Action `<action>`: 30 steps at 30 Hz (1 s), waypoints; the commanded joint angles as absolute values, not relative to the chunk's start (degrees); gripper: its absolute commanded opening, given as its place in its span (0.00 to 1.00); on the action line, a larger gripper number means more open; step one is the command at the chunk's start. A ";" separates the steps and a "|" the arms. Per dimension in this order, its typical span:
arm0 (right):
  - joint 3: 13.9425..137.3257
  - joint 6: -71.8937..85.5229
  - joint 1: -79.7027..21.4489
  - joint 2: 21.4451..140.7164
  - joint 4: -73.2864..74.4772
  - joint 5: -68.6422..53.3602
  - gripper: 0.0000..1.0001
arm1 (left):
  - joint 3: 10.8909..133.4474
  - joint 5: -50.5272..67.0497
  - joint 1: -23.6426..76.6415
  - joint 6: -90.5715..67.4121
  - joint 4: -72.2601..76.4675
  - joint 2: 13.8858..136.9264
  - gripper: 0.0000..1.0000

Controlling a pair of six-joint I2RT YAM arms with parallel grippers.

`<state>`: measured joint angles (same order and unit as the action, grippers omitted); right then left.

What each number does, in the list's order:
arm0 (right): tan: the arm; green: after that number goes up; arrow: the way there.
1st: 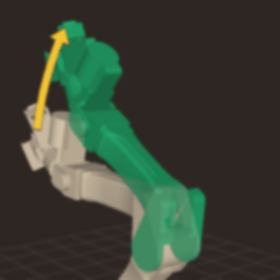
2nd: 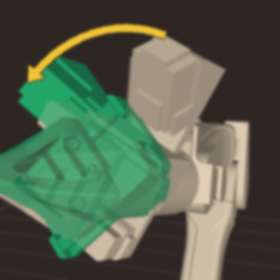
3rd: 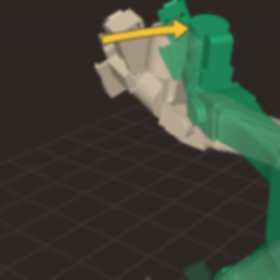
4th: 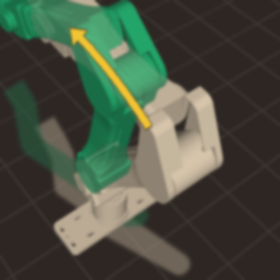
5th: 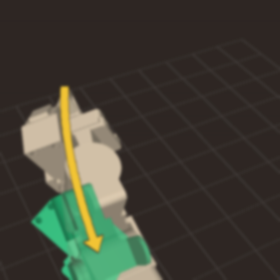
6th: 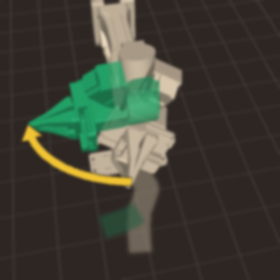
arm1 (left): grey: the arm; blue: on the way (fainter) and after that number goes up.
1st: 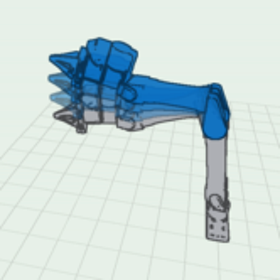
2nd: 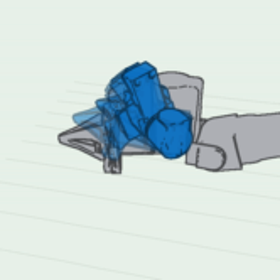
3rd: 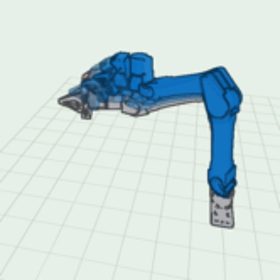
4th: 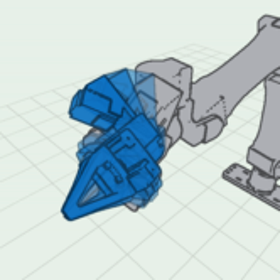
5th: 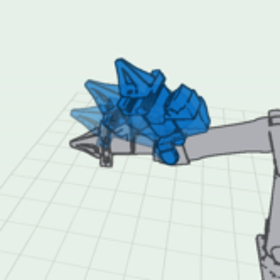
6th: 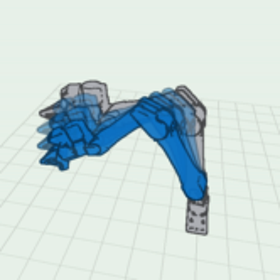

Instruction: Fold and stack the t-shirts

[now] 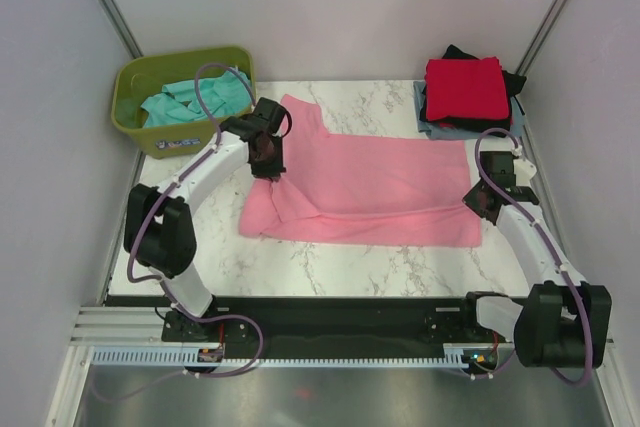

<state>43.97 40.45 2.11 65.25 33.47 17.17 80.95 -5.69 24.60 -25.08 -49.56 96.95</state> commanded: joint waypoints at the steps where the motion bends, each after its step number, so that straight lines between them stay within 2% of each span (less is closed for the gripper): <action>1: 43.07 39.29 3.60 67.58 28.83 16.18 0.00 | 85.51 -7.55 24.43 -21.45 -48.16 99.22 0.03; 15: 41.66 38.76 5.36 75.76 22.24 13.89 0.00 | 92.90 -14.06 22.76 -17.58 -49.92 110.91 0.06; 17: 41.75 38.59 5.62 77.16 21.62 13.80 0.02 | 93.77 -13.45 22.41 -17.32 -50.19 112.40 0.12; 19: 42.62 38.32 6.06 78.57 20.92 13.27 0.06 | 95.35 -12.31 22.41 -16.96 -50.53 112.85 0.24; 20: 44.02 36.84 6.15 79.10 20.13 12.49 0.32 | 95.80 -12.30 22.33 -16.96 -50.62 112.59 0.32; 21: 45.16 36.04 6.24 80.41 20.21 11.26 0.55 | 96.06 -12.39 22.32 -17.05 -50.62 111.28 0.47; 23: 47.80 34.11 6.76 81.30 21.44 11.07 0.98 | 95.89 -13.44 22.24 -17.84 -50.54 109.08 0.59; 26: 49.22 33.57 9.40 78.32 24.34 11.43 0.98 | 94.14 -16.69 22.06 -20.28 -51.32 102.59 0.70; 28: 47.65 34.27 11.41 72.97 25.05 10.11 0.98 | 90.29 -19.51 21.62 -22.40 -51.33 95.85 0.81; 30: 44.22 35.06 11.95 68.58 26.80 10.46 0.98 | 86.50 -18.47 20.39 -25.04 -50.81 91.34 0.84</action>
<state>46.06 35.11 10.55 75.26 24.29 10.79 89.65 -15.14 22.11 -20.73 -50.57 102.26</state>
